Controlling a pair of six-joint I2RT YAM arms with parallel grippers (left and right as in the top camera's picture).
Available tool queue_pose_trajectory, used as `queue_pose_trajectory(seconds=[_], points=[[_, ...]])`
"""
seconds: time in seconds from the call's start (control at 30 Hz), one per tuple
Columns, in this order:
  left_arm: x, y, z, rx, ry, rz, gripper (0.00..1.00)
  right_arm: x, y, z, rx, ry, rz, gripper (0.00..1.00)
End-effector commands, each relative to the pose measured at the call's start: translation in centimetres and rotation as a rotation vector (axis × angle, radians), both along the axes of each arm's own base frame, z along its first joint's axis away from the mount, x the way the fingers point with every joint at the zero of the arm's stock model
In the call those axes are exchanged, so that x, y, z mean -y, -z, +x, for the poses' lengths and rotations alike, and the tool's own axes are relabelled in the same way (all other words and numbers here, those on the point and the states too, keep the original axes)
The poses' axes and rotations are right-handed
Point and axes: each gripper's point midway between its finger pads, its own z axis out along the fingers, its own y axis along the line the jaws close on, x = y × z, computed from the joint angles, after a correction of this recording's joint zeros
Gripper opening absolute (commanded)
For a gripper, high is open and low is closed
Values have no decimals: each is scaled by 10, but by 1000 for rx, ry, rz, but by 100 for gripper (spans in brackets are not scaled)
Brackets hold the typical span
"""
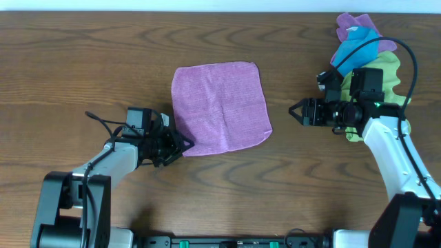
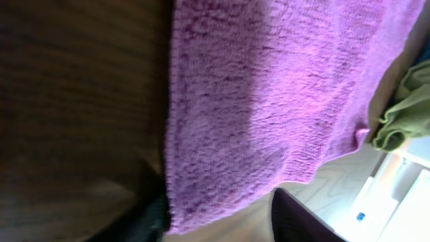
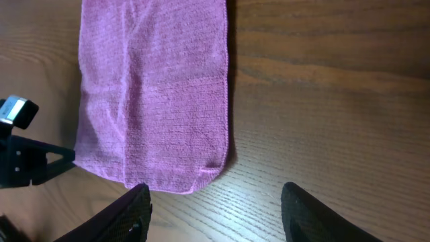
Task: Fold the cloth
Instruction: 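Grasp the cloth's bottom corners with both grippers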
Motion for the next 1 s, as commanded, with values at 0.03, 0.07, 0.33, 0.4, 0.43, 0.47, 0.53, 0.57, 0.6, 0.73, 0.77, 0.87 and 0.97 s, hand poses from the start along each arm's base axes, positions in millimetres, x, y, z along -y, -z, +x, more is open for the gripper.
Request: queue_pose_trajectory(seconds=[0.03,0.07,0.33,0.4,0.43,0.47,0.53,0.57,0.6,0.73,0.77,0.87,0.97], points=[[-2,6,-1,-12,-3,26,37,0,-3,1,1,5,18,62],[-2,6,-1,-12,-3,26,32,0,-3,1,0,5,18,61],[-2,5,1,-7,-10,22,6,-7,35,-25,-212,-15,62,60],[-2,4,3,-7,-19,18,6,-13,51,-29,-284,-24,109,60],[-2,4,4,-3,-22,16,6,-17,58,-31,-314,-30,141,60],[0,2,5,3,-20,8,6,-21,63,-32,-339,-36,173,60],[1,0,8,12,-20,-2,6,-28,74,-35,-386,-44,227,59],[2,-1,9,18,-17,-13,6,-33,79,-36,-408,-51,262,57],[3,-2,9,15,-22,-18,6,-36,82,-36,-419,-57,282,56],[3,-2,9,8,-31,-21,6,-50,93,-33,-449,-58,308,55],[3,-2,9,8,-31,-21,6,-54,94,-31,-446,-57,308,55],[3,-2,9,8,-31,-21,6,-68,94,-21,-416,-64,305,57],[3,-2,9,8,-31,-21,6,-78,98,-20,-419,-67,277,56]])
